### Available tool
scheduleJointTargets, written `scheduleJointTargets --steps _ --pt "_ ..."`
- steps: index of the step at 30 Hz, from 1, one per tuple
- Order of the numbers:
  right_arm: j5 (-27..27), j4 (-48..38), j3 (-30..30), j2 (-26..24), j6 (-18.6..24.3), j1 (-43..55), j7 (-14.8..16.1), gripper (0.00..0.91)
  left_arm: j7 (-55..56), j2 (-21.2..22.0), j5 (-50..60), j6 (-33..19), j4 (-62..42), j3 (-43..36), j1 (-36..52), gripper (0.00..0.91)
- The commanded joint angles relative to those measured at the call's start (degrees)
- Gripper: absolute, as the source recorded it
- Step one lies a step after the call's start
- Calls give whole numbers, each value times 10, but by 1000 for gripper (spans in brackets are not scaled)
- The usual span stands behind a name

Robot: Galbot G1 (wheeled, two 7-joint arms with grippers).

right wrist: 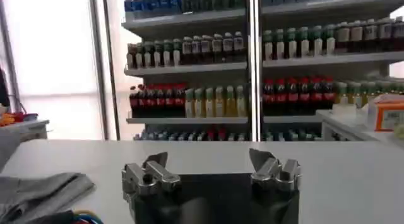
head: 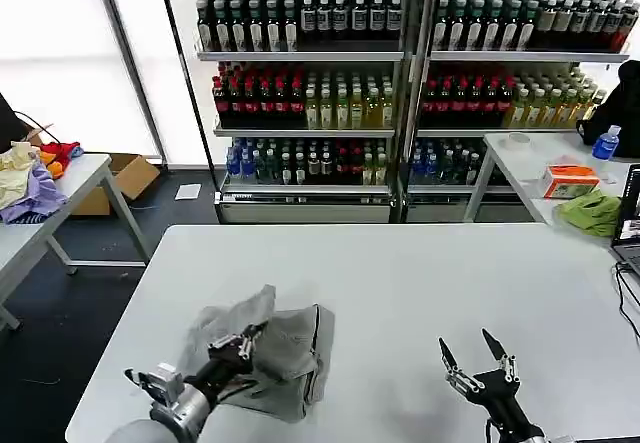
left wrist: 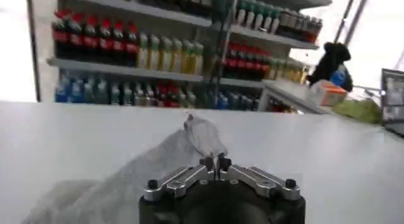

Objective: Fold and organize the clothes.

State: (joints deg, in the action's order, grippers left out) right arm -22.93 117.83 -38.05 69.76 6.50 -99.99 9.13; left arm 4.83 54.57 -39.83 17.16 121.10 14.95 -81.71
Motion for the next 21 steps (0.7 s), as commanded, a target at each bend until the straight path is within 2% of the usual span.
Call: scheduleJointTargets --steps 1,2,3,4,9,14,18,21 --pt "5 -8 3 5 2 -2 1 907 -6 31 21 2 -39 -109 39 60" --pt "5 -8 3 5 3 -2 1 907 -5 32 22 4 -42 -111 39 413" --pt "5 -9 4 5 3 -2 1 907 -4 35 22 6 -44 -112 41 725" --pt "5 -9 4 6 3 -2 1 907 -1 38 22 10 -45 -111 42 907" --pt "10 -7 9 12 4 -5 2 907 10 53 15 8 -37 -94 49 907" --pt "1 5 7 12 2 -12 1 907 12 46 2 7 14 -58 32 907" --pt "-2 6 3 9 3 -11 1 907 4 33 -1 6 70 5 -7 907" --pt "-5 6 1 7 4 -13 1 907 5 21 2 5 71 82 -23 907"
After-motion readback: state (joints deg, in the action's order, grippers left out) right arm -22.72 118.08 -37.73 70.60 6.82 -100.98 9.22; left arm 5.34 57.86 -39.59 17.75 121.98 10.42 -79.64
